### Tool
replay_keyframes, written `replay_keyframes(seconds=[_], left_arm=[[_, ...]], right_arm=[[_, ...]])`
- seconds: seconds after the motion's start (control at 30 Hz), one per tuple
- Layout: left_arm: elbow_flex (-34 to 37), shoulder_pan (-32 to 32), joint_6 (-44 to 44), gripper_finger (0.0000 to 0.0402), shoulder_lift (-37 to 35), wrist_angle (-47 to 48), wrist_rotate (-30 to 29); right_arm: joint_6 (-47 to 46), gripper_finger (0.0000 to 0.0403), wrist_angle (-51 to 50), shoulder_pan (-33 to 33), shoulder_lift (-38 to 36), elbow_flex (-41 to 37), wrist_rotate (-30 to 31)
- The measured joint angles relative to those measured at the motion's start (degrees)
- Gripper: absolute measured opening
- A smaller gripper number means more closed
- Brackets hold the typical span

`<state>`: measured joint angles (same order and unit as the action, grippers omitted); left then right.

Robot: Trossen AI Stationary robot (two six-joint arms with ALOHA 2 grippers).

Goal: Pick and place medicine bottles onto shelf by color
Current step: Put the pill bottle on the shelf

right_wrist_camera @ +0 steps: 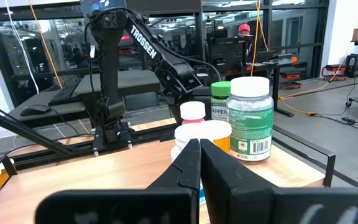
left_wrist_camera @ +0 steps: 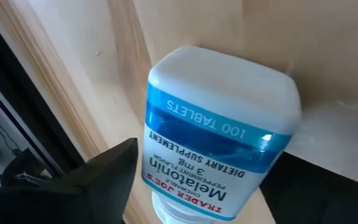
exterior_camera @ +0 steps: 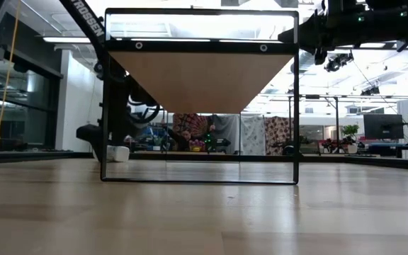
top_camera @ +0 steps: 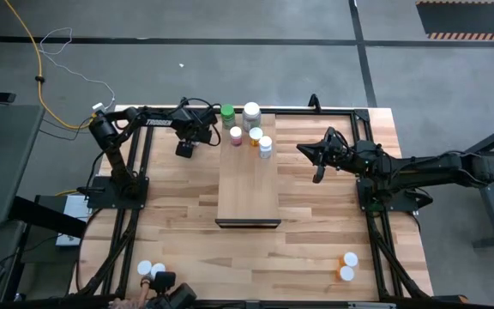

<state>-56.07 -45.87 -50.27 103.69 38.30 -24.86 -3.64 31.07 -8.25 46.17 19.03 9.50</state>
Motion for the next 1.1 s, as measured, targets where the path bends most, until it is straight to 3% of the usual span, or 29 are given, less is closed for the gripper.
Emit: replay_keyframes(seconds=[0.27, 0.4, 0.53, 0.73, 0.93, 1.1], left_arm=[[0.17, 0.61, 0.57, 0.0216, -1.31, 1.15, -0.99], [0.37, 0.49, 0.97, 0.0216, -4.03, 2.34, -1.25], [0.29, 0.61, 2.35, 0.0223, -7.97, 4.46, -5.73], [-3.55, 1.41, 8.8, 0.0223, -18.89, 7.8, -7.86], [-8.35, 3.81, 16.93, 0.0223, -33.33, 4.79, 0.37], [-8.57, 5.61, 29.43, 0.0223, -45.05, -2.93, 18.68]], right_arm=[[0.0, 0.0, 0.01, 0.0, 0.01, 0.0, 0.0], [0.0, 0.0, 0.0, -0.01, 0.0, 0.0, 0.0], [0.0, 0.0, 0.0, -0.02, 0.0, 0.0, 0.0], [0.03, 0.0, 0.01, 0.0, 0.01, 0.0, 0.01], [0.02, 0.0, 0.02, -0.02, 0.0, 0.0, 0.01], [0.0, 0.0, 0.02, 0.0, 0.0, 0.0, 0.0]])
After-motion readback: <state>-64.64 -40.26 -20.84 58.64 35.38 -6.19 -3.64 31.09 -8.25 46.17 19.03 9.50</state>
